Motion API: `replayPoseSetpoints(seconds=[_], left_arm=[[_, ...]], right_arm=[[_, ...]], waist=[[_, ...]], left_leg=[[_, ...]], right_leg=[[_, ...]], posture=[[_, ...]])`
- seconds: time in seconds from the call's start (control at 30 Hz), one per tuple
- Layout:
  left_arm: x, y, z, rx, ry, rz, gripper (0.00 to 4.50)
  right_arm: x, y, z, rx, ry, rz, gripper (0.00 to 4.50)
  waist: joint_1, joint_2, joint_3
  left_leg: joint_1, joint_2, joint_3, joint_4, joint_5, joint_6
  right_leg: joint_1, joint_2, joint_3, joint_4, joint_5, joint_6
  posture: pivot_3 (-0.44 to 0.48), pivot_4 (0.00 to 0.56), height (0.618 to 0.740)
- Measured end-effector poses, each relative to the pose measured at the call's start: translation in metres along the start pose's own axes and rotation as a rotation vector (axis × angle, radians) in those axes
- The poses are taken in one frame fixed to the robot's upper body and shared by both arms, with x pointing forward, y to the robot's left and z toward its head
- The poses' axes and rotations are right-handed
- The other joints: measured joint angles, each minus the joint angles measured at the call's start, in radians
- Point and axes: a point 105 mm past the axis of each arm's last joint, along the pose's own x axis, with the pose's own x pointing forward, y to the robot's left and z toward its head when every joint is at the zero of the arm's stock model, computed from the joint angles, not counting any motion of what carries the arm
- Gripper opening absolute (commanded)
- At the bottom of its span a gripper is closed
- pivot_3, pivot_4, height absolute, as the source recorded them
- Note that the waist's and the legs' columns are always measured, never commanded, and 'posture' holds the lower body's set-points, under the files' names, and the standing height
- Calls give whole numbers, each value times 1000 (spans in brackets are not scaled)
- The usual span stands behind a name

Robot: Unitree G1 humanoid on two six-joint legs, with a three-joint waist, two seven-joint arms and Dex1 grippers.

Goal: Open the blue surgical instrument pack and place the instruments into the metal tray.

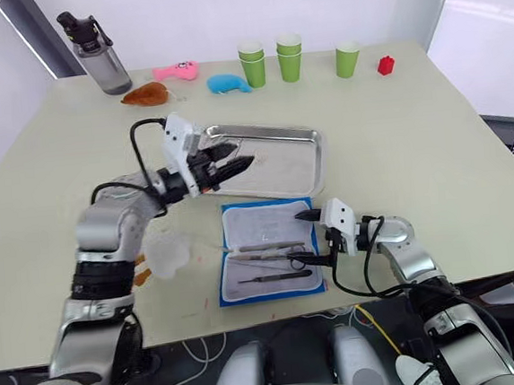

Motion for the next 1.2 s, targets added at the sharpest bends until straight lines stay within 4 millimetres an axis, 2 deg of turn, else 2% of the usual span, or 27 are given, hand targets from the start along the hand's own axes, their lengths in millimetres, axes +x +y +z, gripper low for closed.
replayPoseSetpoints(seconds=[0.17,0.3,0.37,0.5,0.53,0.63,0.77,1.2], left_arm=[[-27,-13,-1,77,46,-194,2853],[-62,-22,-8,166,143,-379,2853],[-74,-26,-11,198,172,-456,2853],[-88,-26,-16,242,235,-506,2853],[-93,-26,-15,256,249,-519,3341],[-102,-28,-13,282,271,-549,4418],[-120,-34,-22,310,364,-610,4418],[-123,-41,-17,326,320,-664,4418]], right_arm=[[0,0,-1,7,0,-6,4500],[0,0,-1,6,0,-5,4500],[0,0,-1,6,0,-6,4500],[0,0,-1,3,-2,-6,4500],[1,0,-1,2,-3,-5,4500],[1,0,-1,0,-4,-4,4500],[1,1,0,-4,-5,-1,4500],[0,1,1,-12,-7,4,4500]], waist=[[3,2,2],[3,3,2],[4,3,2],[5,2,3],[5,2,3],[6,3,3],[7,3,3],[10,2,3]], left_leg=[[0,1,1,0,0,0],[1,2,1,-1,0,0],[1,5,1,-1,0,0],[0,9,1,-1,0,0],[0,10,2,-1,0,0],[-1,10,3,-2,0,0],[-1,11,5,-5,0,0],[-6,10,14,-4,0,1]], right_leg=[[0,-1,0,-1,0,0],[-1,-3,0,-1,0,-1],[-1,-7,0,-2,0,-1],[-3,-8,0,-3,-1,-1],[-3,-8,0,-3,-1,-1],[-4,-9,0,-3,-1,-1],[-6,-10,0,-4,-1,-1],[-13,-3,0,-3,-1,-1]], posture=[[0,150,734],[0,150,734],[0,150,734],[0,150,734],[0,150,734],[0,150,734],[0,150,734],[0,150,734]])
